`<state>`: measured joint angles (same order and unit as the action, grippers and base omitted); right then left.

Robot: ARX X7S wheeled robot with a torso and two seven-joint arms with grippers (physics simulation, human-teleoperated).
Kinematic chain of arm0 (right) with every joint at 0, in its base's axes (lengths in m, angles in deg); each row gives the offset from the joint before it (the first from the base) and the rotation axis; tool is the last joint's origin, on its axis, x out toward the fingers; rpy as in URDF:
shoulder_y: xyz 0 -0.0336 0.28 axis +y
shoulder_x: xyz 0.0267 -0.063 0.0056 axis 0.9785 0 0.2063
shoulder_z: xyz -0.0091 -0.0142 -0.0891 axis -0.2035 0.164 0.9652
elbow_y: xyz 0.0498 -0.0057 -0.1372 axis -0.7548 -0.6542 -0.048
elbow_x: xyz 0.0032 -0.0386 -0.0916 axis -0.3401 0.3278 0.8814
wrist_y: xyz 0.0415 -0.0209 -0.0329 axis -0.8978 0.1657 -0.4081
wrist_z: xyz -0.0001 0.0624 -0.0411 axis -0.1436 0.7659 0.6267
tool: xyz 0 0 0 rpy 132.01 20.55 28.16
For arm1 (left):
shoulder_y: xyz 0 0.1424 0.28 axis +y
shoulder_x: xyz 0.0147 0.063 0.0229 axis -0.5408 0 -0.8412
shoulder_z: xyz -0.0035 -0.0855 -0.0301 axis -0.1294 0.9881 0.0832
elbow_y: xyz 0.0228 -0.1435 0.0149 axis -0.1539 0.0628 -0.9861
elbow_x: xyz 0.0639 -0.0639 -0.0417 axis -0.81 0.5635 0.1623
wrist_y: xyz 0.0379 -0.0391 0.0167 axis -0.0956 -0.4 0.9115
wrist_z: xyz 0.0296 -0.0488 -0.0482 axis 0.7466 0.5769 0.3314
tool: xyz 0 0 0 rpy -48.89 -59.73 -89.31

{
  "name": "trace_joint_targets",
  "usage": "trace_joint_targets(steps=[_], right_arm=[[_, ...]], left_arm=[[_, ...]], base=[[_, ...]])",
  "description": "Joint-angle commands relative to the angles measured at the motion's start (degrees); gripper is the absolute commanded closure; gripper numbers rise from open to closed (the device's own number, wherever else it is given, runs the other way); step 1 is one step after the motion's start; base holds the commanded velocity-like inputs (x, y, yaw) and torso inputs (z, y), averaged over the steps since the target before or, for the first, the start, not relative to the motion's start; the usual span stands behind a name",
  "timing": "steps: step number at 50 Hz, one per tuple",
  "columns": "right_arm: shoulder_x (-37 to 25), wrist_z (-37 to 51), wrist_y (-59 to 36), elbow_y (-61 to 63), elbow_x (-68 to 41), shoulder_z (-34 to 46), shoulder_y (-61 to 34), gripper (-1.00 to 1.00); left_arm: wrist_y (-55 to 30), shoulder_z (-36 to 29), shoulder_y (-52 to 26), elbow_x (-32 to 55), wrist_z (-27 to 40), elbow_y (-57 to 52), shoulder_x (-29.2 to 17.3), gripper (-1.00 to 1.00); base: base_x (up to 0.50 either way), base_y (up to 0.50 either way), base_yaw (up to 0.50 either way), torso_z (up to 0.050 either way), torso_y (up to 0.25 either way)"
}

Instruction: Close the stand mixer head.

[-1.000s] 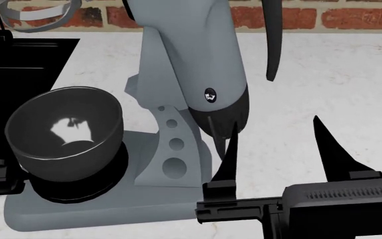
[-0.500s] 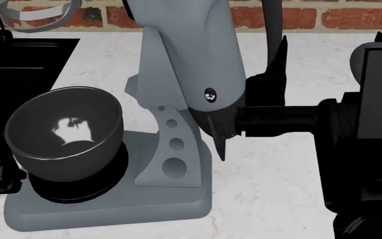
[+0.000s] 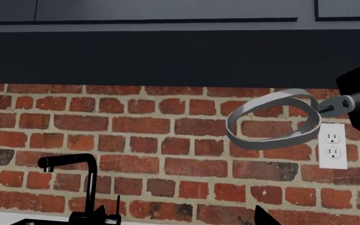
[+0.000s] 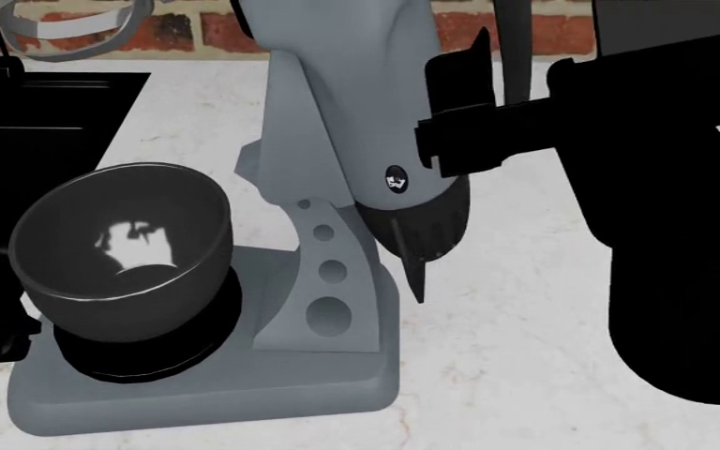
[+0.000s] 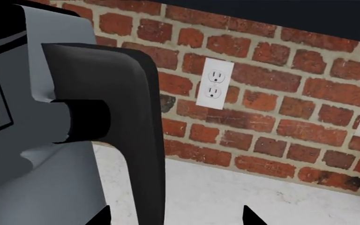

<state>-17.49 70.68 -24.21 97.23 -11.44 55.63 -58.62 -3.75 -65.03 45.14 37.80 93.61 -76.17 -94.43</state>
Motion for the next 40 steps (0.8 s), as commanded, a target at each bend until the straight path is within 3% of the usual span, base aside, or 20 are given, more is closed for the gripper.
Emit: trace_joint_targets(steps=[1, 14, 32, 40], right_arm=[[-0.26, -4.48, 1.45, -8.58, 2.30, 6.24, -4.53, -1.00], [0.62, -9.38, 4.89, -16.83, 7.81, 13.48, -10.01, -1.00], [7.47, -20.59, 6.75, -32.12, 12.47, 26.69, -17.01, -1.00], [13.80, -34.36, 8.29, -46.54, 16.22, 37.89, -25.24, -1.00]], left_arm=[[0.10, -0.31, 0.04, 0.48, 0.64, -0.17, -0.52, -1.00], [0.54, -0.75, 0.09, 1.03, 1.01, -0.07, -1.12, -1.00], [-0.61, 0.20, 0.05, 2.89, 2.06, -1.66, -2.03, -1.00], [-0.66, 1.17, -0.25, 3.97, 2.24, -1.45, -2.37, -1.00]], base=[[0.00, 0.00, 0.00, 0.000, 0.000], [0.00, 0.00, 0.00, 0.000, 0.000], [0.01, 0.00, 0.01, 0.000, 0.000], [0.01, 0.01, 0.01, 0.000, 0.000]])
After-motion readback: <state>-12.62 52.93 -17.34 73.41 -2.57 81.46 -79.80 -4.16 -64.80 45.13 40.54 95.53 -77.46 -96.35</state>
